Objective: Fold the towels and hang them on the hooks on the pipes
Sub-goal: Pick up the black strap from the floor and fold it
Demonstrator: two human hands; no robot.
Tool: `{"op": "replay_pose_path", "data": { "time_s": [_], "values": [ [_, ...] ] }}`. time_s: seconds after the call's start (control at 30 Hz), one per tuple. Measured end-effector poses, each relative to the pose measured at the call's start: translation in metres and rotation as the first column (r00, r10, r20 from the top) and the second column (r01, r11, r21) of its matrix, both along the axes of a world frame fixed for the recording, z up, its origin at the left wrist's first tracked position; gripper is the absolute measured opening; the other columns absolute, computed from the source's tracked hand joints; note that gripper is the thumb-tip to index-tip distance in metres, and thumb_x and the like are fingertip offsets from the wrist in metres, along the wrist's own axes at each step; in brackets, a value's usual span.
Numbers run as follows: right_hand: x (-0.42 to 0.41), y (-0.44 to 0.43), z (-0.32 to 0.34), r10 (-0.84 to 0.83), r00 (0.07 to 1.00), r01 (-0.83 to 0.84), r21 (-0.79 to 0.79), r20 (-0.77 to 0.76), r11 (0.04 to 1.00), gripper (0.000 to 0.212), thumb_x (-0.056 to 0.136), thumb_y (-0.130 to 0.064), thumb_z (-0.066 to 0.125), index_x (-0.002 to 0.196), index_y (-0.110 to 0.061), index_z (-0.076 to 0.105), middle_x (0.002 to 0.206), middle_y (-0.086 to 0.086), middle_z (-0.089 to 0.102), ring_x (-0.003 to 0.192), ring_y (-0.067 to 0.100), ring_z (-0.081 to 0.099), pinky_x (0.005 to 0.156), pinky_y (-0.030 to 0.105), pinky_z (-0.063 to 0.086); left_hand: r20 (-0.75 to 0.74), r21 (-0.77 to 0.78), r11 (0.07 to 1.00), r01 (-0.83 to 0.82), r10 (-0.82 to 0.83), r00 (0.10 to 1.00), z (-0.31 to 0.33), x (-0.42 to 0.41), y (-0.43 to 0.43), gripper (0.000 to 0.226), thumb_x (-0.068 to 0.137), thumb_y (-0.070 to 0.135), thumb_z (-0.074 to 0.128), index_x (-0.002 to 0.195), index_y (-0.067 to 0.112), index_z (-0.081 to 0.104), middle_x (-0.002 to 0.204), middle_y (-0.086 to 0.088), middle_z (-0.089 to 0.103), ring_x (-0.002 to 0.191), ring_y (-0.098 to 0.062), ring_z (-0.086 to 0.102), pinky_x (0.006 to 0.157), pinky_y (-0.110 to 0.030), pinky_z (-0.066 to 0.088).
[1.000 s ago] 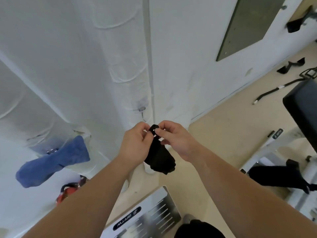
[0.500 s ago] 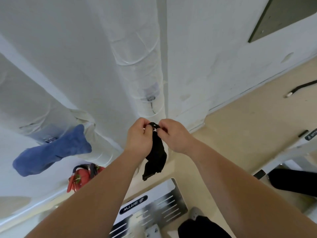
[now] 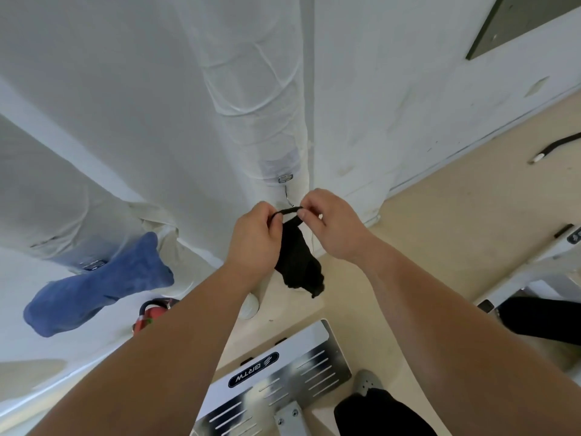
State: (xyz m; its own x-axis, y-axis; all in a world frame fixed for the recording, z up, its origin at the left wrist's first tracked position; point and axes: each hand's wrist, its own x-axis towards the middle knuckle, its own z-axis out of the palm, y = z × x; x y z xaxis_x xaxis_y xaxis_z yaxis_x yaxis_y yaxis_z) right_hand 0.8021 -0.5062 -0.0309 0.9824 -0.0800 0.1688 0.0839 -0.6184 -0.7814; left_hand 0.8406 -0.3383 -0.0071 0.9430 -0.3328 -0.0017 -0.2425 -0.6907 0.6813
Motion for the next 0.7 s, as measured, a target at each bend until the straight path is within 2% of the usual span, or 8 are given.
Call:
{"op": "replay_pose_path", "data": {
  "time_s": [0.07, 0.27, 0.37, 0.5, 0.6, 0.7],
  "values": [
    [0.007, -0.001, 0.0, -0.042, 0.999, 0.042, 0.0, 0.03, 0.999, 0.013, 0.098, -0.016, 0.056, 0.087, -0.009, 0.057, 0.081, -0.003, 0.051, 0.075, 0.012, 0.045, 0.07, 0.019, 0.037, 0.069, -0.008, 1.0, -0.026, 0.026, 0.997, -0.003, 0.005, -0.006, 0.016, 0.103, 0.016, 0.05, 0.091, 0.006, 0.055, 0.067, -0.001, 0.053, 0.062, -0.024, 0.051, 0.059, -0.037, 0.042],
    [0.023, -0.002, -0.019, -0.102, 0.995, 0.102, -0.045, -0.003, 0.994, 0.013, 0.097, -0.02, 0.055, 0.087, -0.013, 0.056, 0.084, -0.004, 0.052, 0.077, 0.016, 0.048, 0.071, 0.033, 0.042, 0.09, 0.0, 0.996, -0.089, 0.089, 0.992, -0.017, 0.017, -0.014, 0.014, 0.101, 0.015, 0.053, 0.094, 0.006, 0.06, 0.076, -0.008, 0.062, 0.073, -0.031, 0.06, 0.068, -0.044, 0.051],
    [0.031, 0.002, -0.022, -0.133, 0.991, 0.131, -0.069, -0.025, 0.989, 0.013, 0.098, -0.023, 0.055, 0.085, -0.019, 0.053, 0.085, -0.003, 0.052, 0.077, 0.019, 0.051, 0.071, 0.036, 0.045, 0.053, -0.002, 0.991, -0.135, 0.135, 0.989, -0.019, 0.023, -0.016, 0.016, 0.1, 0.018, 0.055, 0.096, 0.008, 0.066, 0.084, -0.008, 0.069, 0.079, -0.028, 0.064, 0.073, -0.04, 0.053],
    [0.037, 0.002, -0.023, -0.181, 0.982, 0.177, -0.084, -0.048, 0.981, 0.014, 0.096, -0.025, 0.06, 0.083, -0.024, 0.053, 0.082, -0.005, 0.049, 0.075, 0.018, 0.051, 0.07, 0.033, 0.044, 0.019, -0.004, 0.986, -0.167, 0.168, 0.986, -0.022, 0.032, -0.019, 0.015, 0.097, 0.022, 0.061, 0.089, 0.012, 0.07, 0.084, -0.002, 0.071, 0.079, -0.023, 0.065, 0.073, -0.033, 0.052],
    [0.04, 0.005, -0.023, -0.204, 0.976, 0.198, -0.084, -0.073, 0.977, 0.013, 0.093, -0.025, 0.063, 0.082, -0.022, 0.057, 0.08, -0.005, 0.052, 0.076, 0.019, 0.053, 0.07, 0.035, 0.046, 0.004, -0.002, 0.981, -0.194, 0.194, 0.981, -0.022, 0.037, -0.02, 0.016, 0.094, 0.024, 0.065, 0.086, 0.015, 0.075, 0.083, 0.001, 0.074, 0.077, -0.019, 0.067, 0.07, -0.027, 0.051],
    [0.042, 0.008, -0.021, -0.227, 0.967, 0.219, -0.076, -0.116, 0.973, 0.017, 0.091, -0.025, 0.065, 0.077, -0.026, 0.054, 0.074, -0.01, 0.052, 0.073, 0.017, 0.052, 0.067, 0.031, 0.043, -0.028, -0.007, 0.976, -0.219, 0.219, 0.975, -0.018, 0.037, -0.023, 0.017, 0.091, 0.023, 0.068, 0.08, 0.016, 0.078, 0.076, 0.001, 0.075, 0.071, -0.018, 0.067, 0.06, -0.019, 0.045]
  ]
}}
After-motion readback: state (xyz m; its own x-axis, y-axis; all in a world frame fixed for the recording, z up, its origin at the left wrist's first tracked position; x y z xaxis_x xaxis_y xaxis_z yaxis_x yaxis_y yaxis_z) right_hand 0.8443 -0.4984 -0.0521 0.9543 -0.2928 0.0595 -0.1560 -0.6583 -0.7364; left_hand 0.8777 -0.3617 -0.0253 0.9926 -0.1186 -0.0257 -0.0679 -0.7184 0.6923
